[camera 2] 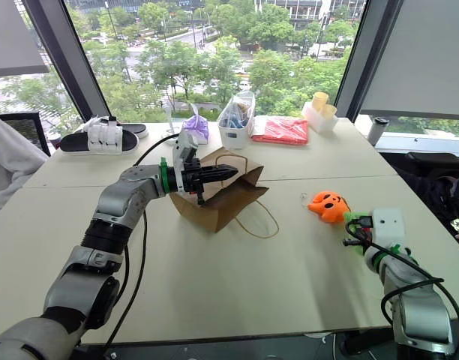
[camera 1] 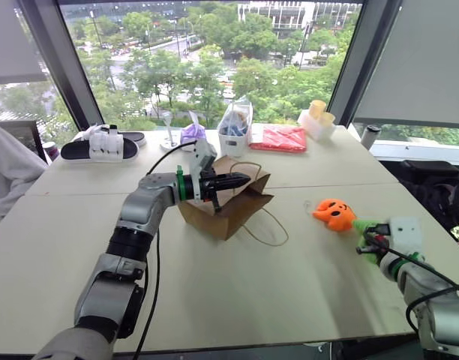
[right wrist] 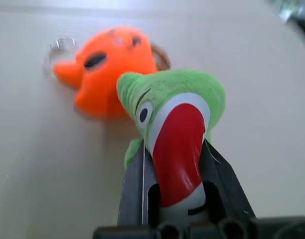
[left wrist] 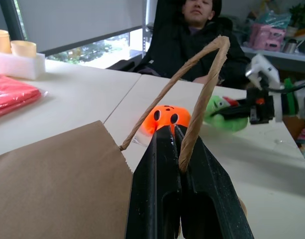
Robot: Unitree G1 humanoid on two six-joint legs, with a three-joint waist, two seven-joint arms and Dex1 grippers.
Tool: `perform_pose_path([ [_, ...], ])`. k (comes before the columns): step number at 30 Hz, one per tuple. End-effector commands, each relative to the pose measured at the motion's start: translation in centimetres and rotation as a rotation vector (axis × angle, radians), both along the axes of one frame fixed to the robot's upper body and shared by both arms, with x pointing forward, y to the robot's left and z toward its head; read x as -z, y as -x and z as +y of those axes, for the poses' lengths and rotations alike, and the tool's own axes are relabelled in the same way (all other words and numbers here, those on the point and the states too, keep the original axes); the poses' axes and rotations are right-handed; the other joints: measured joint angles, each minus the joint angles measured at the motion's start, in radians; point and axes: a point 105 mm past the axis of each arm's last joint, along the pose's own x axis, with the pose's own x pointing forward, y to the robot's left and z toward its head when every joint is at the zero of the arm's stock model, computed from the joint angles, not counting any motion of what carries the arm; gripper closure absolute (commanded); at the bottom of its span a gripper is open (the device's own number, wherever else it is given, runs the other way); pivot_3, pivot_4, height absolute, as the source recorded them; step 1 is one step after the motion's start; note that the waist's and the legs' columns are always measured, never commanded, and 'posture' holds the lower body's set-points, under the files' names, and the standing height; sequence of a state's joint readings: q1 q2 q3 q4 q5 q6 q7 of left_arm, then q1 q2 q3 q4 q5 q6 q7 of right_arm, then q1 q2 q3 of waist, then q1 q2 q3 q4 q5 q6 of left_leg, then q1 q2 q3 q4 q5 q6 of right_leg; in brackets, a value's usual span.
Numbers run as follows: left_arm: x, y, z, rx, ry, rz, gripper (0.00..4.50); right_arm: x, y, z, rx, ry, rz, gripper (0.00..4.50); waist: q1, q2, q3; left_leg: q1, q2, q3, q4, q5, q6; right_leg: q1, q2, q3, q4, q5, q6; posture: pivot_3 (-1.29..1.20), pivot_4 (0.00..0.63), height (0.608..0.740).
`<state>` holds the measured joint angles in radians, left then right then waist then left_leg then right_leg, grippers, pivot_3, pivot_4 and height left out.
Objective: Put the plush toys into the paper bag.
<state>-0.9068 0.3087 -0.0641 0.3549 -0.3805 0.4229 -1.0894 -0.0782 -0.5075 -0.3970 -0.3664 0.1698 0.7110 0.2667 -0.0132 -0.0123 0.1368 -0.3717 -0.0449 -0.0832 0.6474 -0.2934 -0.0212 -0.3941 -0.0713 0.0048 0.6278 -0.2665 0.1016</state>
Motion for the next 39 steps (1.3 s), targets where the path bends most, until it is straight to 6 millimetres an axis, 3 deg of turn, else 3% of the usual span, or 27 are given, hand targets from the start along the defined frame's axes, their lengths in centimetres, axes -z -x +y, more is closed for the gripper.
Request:
perform_pose_path([
  [1,-1.6,0.1,-0.3,0.027,0.009,-0.058,4.5,-6.0,0.1,3.7,-0.264,0.039,-0.197,4.47,-0.001,0.0,0.0,0.0,0.0,0.0,0.0,0.0,0.0,0.0,0.0,0.0,0.0,0.0,0.0,0.0,0.15,0.74],
  [5,-1.9,0.1,-0.5,0.052,0.001,-0.056,4.5,-6.3,0.8,10.7,-0.67,-0.061,-0.135,4.47,-0.002,0.0,0.0,0.001,0.003,-0.001,0.0,0.0,0.0,0.001,0.004,0.0,-0.001,0.0,0.0,0.0,0.15,0.74],
  [9,-2.3,0.3,-0.8,0.083,0.008,-0.051,4.5,-4.6,-0.3,13.5,-0.79,-0.081,-0.082,4.47,0.0,0.0,0.0,0.0,0.004,-0.001,0.0,0.0,0.001,0.001,0.005,0.0,0.0,0.0,0.0,0.0,0.15,0.74],
  [17,-2.9,1.3,-1.0,0.141,0.001,-0.055,4.5,-1.2,-3.1,16.7,-0.903,-0.112,-0.051,4.47,-0.001,-0.001,0.0,-0.001,0.004,-0.001,0.0,0.0,0.001,0.0,0.005,0.002,0.0,0.0,0.0,0.0,0.15,0.74],
  [30,-2.7,2.3,-1.1,0.163,-0.036,-0.062,4.5,-1.2,-6.1,21.5,-1.042,-0.044,-0.098,4.47,-0.001,-0.001,0.0,-0.001,0.004,-0.001,0.0,0.002,-0.004,-0.002,0.006,0.005,0.001,0.0,0.0,0.0,0.15,0.74],
  [33,-2.4,2.3,-1.0,0.159,-0.048,-0.067,4.5,-1.5,-6.2,21.6,-1.044,-0.027,-0.106,4.47,0.0,-0.001,0.0,-0.001,0.003,-0.001,0.0,0.002,-0.004,-0.003,0.006,0.006,0.001,0.0,0.0,0.0,0.15,0.74],
  [39,-2.3,2.0,-0.3,0.147,-0.054,-0.071,4.5,-1.8,-5.5,20.0,-1.024,0.052,-0.113,4.47,-0.001,-0.001,0.0,-0.002,0.003,-0.001,0.0,0.002,-0.004,-0.003,0.006,0.007,0.001,0.0,0.0,0.0,0.15,0.74],
])
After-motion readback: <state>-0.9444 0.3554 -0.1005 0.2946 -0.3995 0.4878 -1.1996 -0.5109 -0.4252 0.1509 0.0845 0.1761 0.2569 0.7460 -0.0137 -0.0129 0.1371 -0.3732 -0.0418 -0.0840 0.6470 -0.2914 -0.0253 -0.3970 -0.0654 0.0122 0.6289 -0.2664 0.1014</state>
